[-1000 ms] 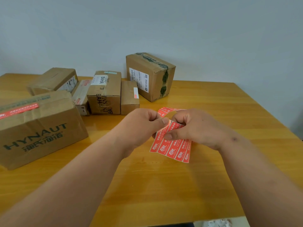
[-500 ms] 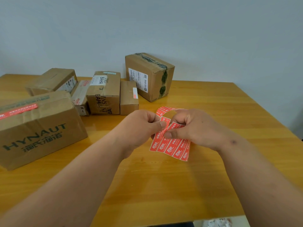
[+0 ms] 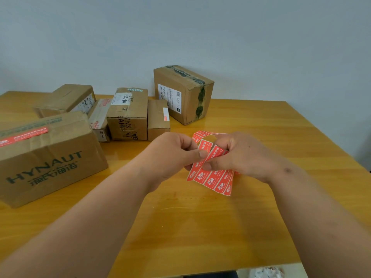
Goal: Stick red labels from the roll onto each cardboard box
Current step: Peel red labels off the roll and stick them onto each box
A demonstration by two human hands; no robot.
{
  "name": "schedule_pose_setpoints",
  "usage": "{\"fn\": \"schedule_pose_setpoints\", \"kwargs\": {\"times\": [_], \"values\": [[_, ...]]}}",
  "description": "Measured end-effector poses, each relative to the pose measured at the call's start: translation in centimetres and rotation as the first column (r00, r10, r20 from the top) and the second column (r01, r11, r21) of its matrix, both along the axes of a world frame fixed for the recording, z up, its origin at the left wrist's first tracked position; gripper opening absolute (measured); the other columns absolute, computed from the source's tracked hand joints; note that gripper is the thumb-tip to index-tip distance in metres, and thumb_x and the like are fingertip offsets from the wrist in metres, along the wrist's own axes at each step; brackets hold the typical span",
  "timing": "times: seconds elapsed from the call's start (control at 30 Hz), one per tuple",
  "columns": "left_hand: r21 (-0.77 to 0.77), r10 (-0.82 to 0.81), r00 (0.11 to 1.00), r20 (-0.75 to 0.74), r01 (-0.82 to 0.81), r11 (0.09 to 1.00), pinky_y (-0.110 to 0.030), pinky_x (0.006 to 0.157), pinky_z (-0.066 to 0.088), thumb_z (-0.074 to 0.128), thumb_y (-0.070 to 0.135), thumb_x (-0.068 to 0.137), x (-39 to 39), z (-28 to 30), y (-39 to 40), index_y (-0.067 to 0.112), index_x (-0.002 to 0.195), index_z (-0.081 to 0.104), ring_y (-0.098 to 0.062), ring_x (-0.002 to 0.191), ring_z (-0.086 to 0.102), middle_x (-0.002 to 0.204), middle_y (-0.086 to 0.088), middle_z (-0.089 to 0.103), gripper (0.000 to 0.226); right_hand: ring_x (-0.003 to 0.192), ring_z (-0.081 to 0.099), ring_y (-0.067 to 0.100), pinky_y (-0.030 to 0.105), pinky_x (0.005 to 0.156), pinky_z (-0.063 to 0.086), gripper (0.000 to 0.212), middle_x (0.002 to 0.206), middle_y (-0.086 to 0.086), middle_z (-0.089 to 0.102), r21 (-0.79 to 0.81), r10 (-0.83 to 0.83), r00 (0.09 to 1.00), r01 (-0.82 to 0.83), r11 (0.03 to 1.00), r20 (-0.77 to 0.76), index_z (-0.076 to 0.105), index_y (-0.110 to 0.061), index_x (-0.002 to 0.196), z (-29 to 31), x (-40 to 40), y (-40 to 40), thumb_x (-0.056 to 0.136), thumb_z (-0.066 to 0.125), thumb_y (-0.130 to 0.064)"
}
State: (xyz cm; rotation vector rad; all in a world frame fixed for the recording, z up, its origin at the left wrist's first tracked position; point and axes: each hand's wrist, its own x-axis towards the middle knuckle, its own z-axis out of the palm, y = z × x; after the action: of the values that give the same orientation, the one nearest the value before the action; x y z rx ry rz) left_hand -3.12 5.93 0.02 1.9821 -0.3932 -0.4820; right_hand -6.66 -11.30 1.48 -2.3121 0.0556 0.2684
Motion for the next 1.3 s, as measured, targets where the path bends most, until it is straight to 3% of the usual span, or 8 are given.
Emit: {"fn": "schedule_pose_setpoints", "kwargs": {"times": [0.17, 0.5, 0.7, 0.83, 0.97, 1.07, 1.2, 1.3], "values": [[0.004, 0.033, 0.999, -0.006, -0.033, 0.999, -0.014, 0.062, 0.044, 0.062, 0.034, 0.092, -0.03, -0.26, -0.07, 0.013, 0.081, 0.066, -0.004, 0.07, 0.07, 0.074, 0.006, 0.073, 0.024, 0.073, 0.072, 0.007, 0.033, 0.073, 0.06, 0.017, 0.088, -0.005, 0.075, 0.007, -0.006, 1.0, 0.006, 1.0, 0.022, 0.075, -0.021, 0.088, 0.0, -0.07, 0.14, 0.073, 0.082, -0.027], [-0.068, 0.083, 0.994, -0.071, -0.087, 0.994, -0.034, 0.085, 0.055, 0.061, 0.033, 0.093, 0.39, -0.69, -0.16, 0.009, 0.087, 0.068, -0.015, 0.076, 0.071, 0.079, -0.002, 0.075, 0.025, 0.072, 0.07, 0.0, 0.024, 0.069, 0.058, 0.016, 0.087, -0.01, 0.073, -0.035, -0.026, 0.997, 0.028, 0.999, 0.074, 0.071, -0.028, 0.086, 0.08, -0.33, 0.28, 0.074, 0.08, -0.034], [-0.098, 0.086, 0.994, -0.065, -0.093, 0.991, -0.031, 0.078, 0.055, 0.063, 0.035, 0.091, 0.3, -0.41, -0.27, 0.01, 0.089, 0.068, -0.013, 0.076, 0.072, 0.08, 0.0, 0.075, 0.026, 0.079, 0.071, 0.004, 0.026, 0.075, 0.058, 0.035, 0.092, -0.007, 0.074, 0.035, -0.004, 1.0, 0.003, 0.999, 0.03, 0.07, -0.021, 0.1, 0.05, -0.15, -0.11, 0.07, 0.084, -0.03], [-0.046, 0.101, 0.995, -0.002, -0.101, 0.994, -0.023, 0.068, 0.051, 0.062, 0.039, 0.09, -0.12, -0.29, -0.59, 0.013, 0.087, 0.069, -0.007, 0.07, 0.068, 0.077, 0.003, 0.073, 0.027, 0.084, 0.07, 0.005, 0.021, 0.073, 0.055, 0.025, 0.095, -0.012, 0.066, 0.015, 0.026, 0.999, -0.026, 1.0, -0.02, 0.074, -0.019, 0.092, 0.15, 0.11, -0.08, 0.07, 0.083, -0.025], [-0.012, 0.037, 0.999, -0.024, -0.037, 0.999, -0.016, 0.063, 0.043, 0.066, 0.041, 0.086, -0.25, 0.13, -0.37, 0.016, 0.077, 0.068, -0.003, 0.066, 0.067, 0.072, 0.005, 0.073, 0.027, 0.081, 0.072, 0.009, 0.034, 0.08, 0.058, 0.016, 0.099, -0.004, 0.072, -0.021, 0.042, 0.998, -0.043, 0.999, -0.044, 0.074, -0.022, 0.085, 0.27, 0.26, -0.22, 0.071, 0.082, -0.024], [0.011, 0.006, 1.0, -0.014, -0.005, 1.0, -0.013, 0.062, 0.04, 0.067, 0.033, 0.088, -0.11, 0.23, -0.26, 0.017, 0.075, 0.068, -0.001, 0.064, 0.066, 0.069, 0.007, 0.072, 0.021, 0.077, 0.072, 0.009, 0.031, 0.075, 0.058, 0.016, 0.089, -0.003, 0.074, -0.025, 0.054, 0.996, -0.056, 0.998, -0.066, 0.074, -0.019, 0.088, 0.18, 0.19, -0.26, 0.074, 0.08, -0.024], [0.002, 0.045, 0.999, -0.021, -0.045, 0.999, -0.005, 0.048, 0.042, 0.065, 0.031, 0.091, -0.15, -0.07, -0.29, 0.016, 0.08, 0.068, -0.001, 0.063, 0.068, 0.07, 0.007, 0.073, 0.019, 0.078, 0.072, 0.007, 0.029, 0.075, 0.059, 0.02, 0.092, -0.005, 0.074, -0.025, 0.041, 0.997, -0.042, 0.999, -0.058, 0.074, -0.018, 0.094, 0.01, 0.17, -0.08, 0.076, 0.078, -0.027], [-0.002, 0.079, 0.997, -0.026, -0.079, 0.997, -0.012, 0.058, 0.04, 0.064, 0.031, 0.091, -0.11, -0.28, -0.41, 0.012, 0.088, 0.07, -0.003, 0.065, 0.069, 0.073, 0.004, 0.074, 0.02, 0.077, 0.072, 0.006, 0.029, 0.074, 0.059, 0.018, 0.09, -0.005, 0.074, -0.018, 0.02, 0.998, -0.021, 1.0, -0.063, 0.074, -0.021, 0.093, 0.0, 0.08, -0.06, 0.076, 0.078, -0.028]]}}
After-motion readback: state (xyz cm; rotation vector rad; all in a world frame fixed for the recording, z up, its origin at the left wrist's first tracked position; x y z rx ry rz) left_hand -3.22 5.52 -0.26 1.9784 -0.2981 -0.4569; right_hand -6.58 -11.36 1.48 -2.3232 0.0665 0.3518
